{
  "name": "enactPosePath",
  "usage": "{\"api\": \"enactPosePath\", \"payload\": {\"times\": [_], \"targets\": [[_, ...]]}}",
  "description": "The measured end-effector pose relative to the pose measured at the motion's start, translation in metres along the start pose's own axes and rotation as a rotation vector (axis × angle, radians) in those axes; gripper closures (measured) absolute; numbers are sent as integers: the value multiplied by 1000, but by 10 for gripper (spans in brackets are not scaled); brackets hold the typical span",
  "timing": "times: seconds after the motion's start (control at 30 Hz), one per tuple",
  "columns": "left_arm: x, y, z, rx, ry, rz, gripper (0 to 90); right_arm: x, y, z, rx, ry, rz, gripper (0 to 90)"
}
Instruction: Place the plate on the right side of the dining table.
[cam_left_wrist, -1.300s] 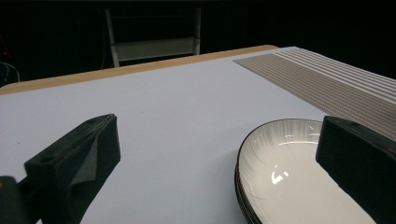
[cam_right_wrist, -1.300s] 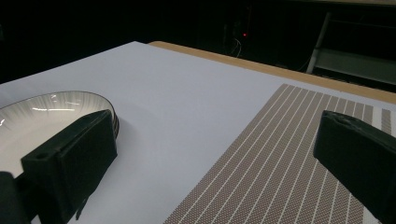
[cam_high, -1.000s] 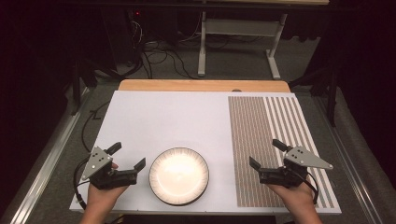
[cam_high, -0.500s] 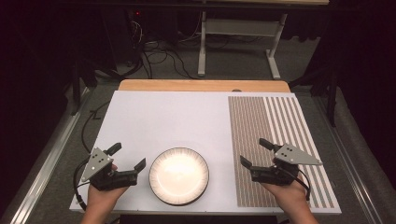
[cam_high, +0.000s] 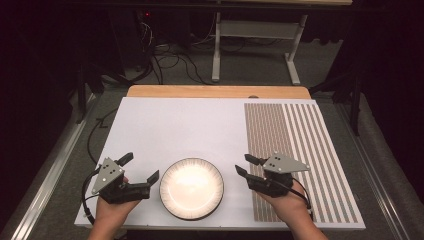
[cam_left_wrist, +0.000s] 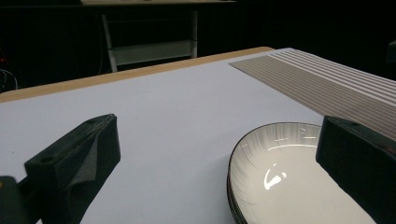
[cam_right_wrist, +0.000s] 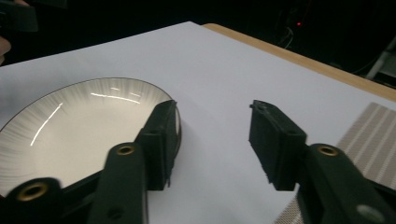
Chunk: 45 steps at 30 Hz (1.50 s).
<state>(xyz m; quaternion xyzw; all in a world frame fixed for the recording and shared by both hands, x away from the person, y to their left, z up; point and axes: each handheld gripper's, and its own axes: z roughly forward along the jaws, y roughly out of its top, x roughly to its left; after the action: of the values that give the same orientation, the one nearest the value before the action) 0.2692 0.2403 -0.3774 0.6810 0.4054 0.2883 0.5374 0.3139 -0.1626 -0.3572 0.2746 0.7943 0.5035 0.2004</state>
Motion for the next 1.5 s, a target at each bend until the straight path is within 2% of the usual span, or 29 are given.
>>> {"api": "enactPosePath", "payload": {"times": [0.03, 0.07, 0.1, 0.13, 0.17, 0.23, 0.27, 0.3, 0.37, 0.5, 0.7, 1.03, 1.5], "targets": [[0, 0, 0, 8, 1, -4, 6, 3, 0, 7, 9, 36, 17, 664], [0, 0, 0, 8, 1, -4, 5, 3, 0, 7, 9, 36, 17, 664], [0, 0, 0, 14, 1, -10, 2, 7, -2, 13, 42, 68, 19, 735], [0, 0, 0, 14, 1, -10, 2, 7, -2, 13, 42, 68, 19, 735], [0, 0, 0, 15, 3, -9, 2, 10, -5, 18, 80, 97, 16, 787], [0, 0, 0, 14, 4, -10, 3, 14, -9, 21, 112, 112, 0, 858], [0, 0, 0, 14, 4, -10, 2, 14, -9, 21, 112, 112, 0, 858], [0, 0, 0, 11, 5, -9, 3, 18, -13, 24, 147, 126, -12, 900], [0, 0, 0, 11, 5, -11, 2, 20, -16, 27, 182, 146, -13, 900], [0, 0, 0, 9, 6, -9, 2, 25, -20, 30, 227, 161, -46, 900], [0, 0, 1, 16, 4, -11, 2, 30, -21, 34, 268, 177, -73, 900], [0, 0, 1, 8, 8, -8, 2, 33, -22, 38, 299, 177, -91, 900], [1, -1, 0, 5, 7, -15, 2, 34, -21, 40, 306, 182, -92, 900]]}}
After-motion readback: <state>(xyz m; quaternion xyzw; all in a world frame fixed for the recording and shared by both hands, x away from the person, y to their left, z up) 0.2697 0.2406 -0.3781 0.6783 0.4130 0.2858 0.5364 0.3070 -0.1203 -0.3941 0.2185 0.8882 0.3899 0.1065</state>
